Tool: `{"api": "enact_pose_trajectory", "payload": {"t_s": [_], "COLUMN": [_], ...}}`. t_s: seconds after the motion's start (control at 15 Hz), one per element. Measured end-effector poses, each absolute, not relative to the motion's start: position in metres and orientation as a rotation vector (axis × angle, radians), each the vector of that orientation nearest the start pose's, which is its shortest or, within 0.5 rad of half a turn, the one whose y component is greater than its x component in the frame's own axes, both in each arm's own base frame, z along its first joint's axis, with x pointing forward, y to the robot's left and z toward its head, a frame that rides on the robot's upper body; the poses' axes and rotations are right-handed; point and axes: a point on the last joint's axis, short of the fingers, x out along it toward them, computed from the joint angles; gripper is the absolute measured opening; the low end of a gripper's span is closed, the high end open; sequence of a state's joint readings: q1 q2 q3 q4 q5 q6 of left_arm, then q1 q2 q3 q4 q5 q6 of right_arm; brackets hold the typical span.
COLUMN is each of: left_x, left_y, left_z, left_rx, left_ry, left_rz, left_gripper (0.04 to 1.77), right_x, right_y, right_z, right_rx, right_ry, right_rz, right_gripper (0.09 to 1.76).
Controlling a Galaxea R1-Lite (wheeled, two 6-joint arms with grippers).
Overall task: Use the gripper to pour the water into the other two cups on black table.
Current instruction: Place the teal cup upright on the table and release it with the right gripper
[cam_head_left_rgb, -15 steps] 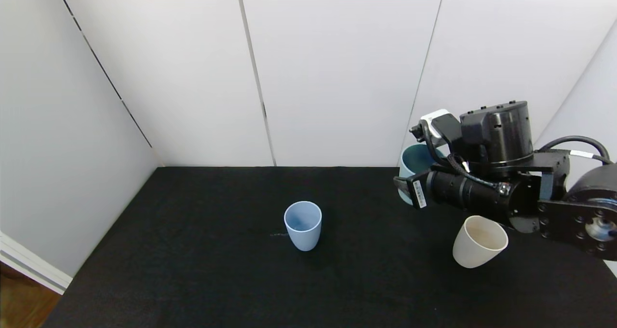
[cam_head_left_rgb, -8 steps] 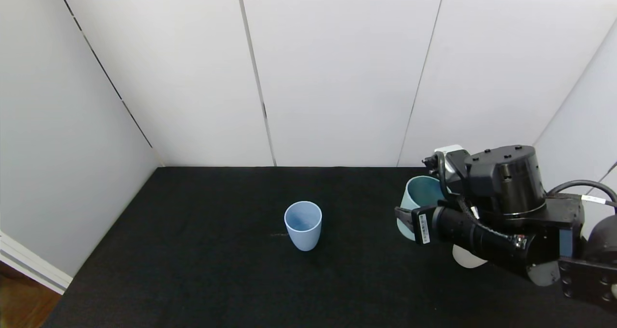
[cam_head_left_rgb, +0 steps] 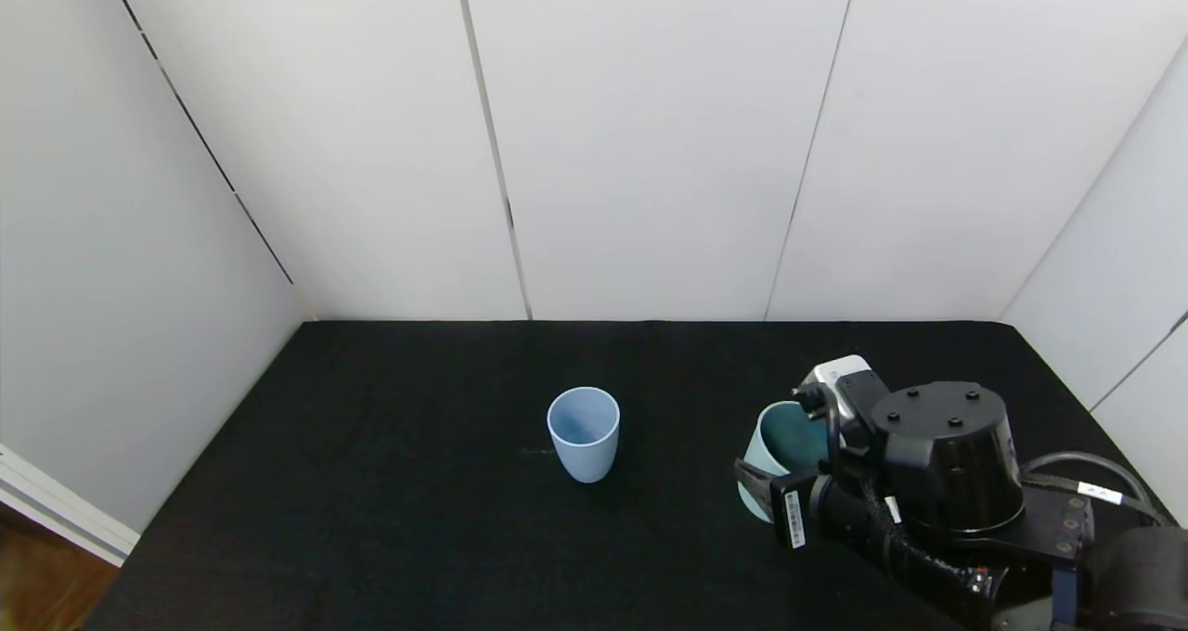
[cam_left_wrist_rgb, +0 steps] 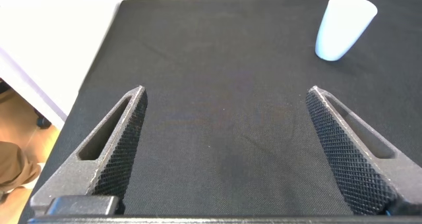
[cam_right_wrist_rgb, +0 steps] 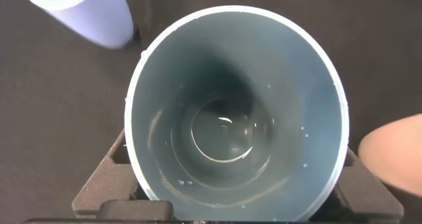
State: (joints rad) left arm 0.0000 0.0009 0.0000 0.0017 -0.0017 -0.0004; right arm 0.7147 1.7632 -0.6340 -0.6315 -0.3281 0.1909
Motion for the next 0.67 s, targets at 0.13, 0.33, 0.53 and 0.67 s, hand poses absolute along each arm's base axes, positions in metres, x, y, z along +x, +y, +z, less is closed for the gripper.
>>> {"api": "enact_pose_trajectory", "payload": {"t_s": [0.13,0.33,0.53,0.67], "left_x": [-0.023,-0.023,-0.023,-0.023], "left_y": [0.000,0.000,0.000,0.000], "left_z": [0.075,0.075,0.075,0.075], "left_rx": [0.000,0.000,-0.001,0.000], "left_ry": [0.002,0.003,0.003,0.003], "left_rz": [-0.002,-0.002,-0.002,-0.002], "left_gripper": [1.72,1.72,1.72,1.72], "right_x": [0.222,0.220,0.221,0.221], "right_y": [0.185,0.186,0.189,0.191], "right_z": [0.110,0.095,0.083,0.073], "right_rx": [-0.064,-0.071,-0.055,-0.054], "right_ry": [0.493,0.536,0.517,0.516], "right_rz": [0.332,0.326,0.338,0.344], "right_gripper": [1.20,1.20,1.20,1.20]}}
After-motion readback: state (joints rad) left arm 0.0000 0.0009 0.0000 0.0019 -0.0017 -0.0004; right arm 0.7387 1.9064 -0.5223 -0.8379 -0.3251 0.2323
